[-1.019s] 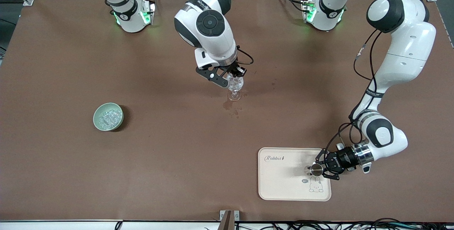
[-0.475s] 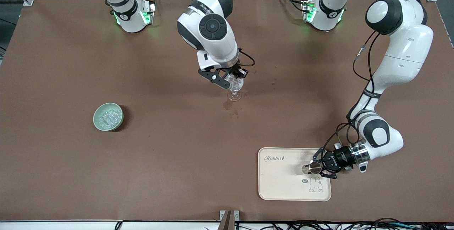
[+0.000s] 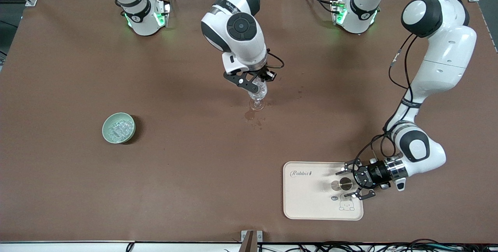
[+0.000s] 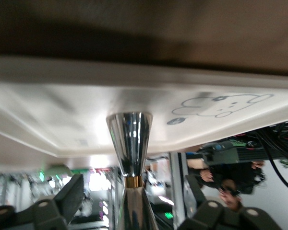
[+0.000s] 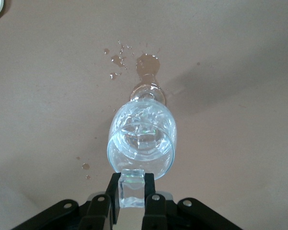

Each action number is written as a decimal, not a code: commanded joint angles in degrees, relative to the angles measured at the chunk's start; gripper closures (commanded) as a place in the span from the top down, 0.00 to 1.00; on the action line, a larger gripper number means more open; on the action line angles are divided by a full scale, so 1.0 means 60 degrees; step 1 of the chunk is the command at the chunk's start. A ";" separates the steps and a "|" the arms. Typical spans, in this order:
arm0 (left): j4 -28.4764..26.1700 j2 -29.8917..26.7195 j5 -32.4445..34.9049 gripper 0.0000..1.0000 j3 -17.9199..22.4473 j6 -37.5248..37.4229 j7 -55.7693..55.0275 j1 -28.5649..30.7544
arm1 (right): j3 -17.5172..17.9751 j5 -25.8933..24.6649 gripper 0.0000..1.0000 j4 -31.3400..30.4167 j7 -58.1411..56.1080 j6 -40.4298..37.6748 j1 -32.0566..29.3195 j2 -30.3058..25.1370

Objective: Pour wine and add ice with both arms
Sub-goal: 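Set the jigger on the tray while the right gripper holds ice above the glass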

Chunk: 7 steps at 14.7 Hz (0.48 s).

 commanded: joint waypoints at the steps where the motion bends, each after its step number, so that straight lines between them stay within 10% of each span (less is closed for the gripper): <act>1: -0.0138 -0.0845 0.1800 1.00 -0.0109 -0.0289 -0.0039 0.0333 | -0.0005 -0.0004 0.02 0.0027 0.0149 -0.0019 0.0009 -0.0013; 7: -0.0124 -0.2603 0.6487 1.00 -0.0182 -0.2163 -0.0039 0.0130 | -0.0020 -0.0136 0.04 0.0027 0.0105 -0.0063 -0.0064 -0.0013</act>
